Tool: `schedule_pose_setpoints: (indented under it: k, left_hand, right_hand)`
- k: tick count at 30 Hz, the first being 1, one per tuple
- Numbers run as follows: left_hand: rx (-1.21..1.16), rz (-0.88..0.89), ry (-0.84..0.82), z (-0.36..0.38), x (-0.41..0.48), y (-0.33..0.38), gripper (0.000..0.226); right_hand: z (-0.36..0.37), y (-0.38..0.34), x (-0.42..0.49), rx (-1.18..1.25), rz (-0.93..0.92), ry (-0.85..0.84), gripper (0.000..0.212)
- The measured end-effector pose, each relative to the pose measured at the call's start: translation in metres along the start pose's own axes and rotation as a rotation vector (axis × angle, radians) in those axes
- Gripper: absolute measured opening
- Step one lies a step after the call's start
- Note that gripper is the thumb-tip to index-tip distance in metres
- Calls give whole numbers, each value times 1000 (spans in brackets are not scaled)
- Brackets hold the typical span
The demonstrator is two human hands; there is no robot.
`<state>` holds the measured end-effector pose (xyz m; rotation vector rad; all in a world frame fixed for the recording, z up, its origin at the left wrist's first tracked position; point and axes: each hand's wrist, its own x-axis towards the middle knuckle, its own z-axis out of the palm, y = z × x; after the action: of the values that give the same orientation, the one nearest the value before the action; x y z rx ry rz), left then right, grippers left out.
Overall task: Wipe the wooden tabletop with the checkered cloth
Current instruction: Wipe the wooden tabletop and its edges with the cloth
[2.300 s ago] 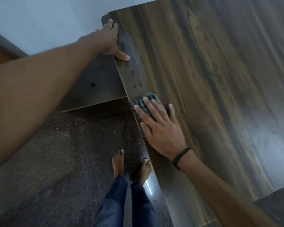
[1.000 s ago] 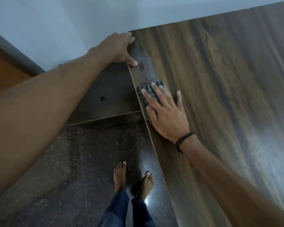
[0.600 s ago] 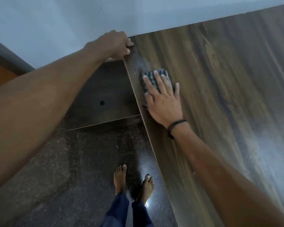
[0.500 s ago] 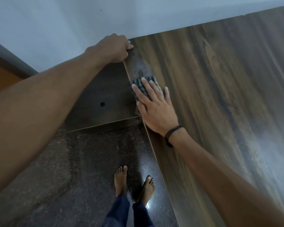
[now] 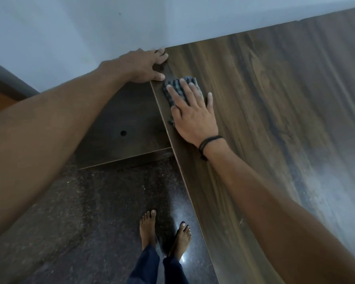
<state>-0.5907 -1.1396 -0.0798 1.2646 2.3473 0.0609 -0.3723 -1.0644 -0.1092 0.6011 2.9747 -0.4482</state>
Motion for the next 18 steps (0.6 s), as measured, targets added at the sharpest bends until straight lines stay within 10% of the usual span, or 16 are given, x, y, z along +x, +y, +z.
schedule_pose_setpoints:
  k: [18]
  left_hand:
    - [96, 48, -200, 0, -1, -2, 71]
  right_hand:
    - [-2, 4, 16, 42, 3, -2, 56]
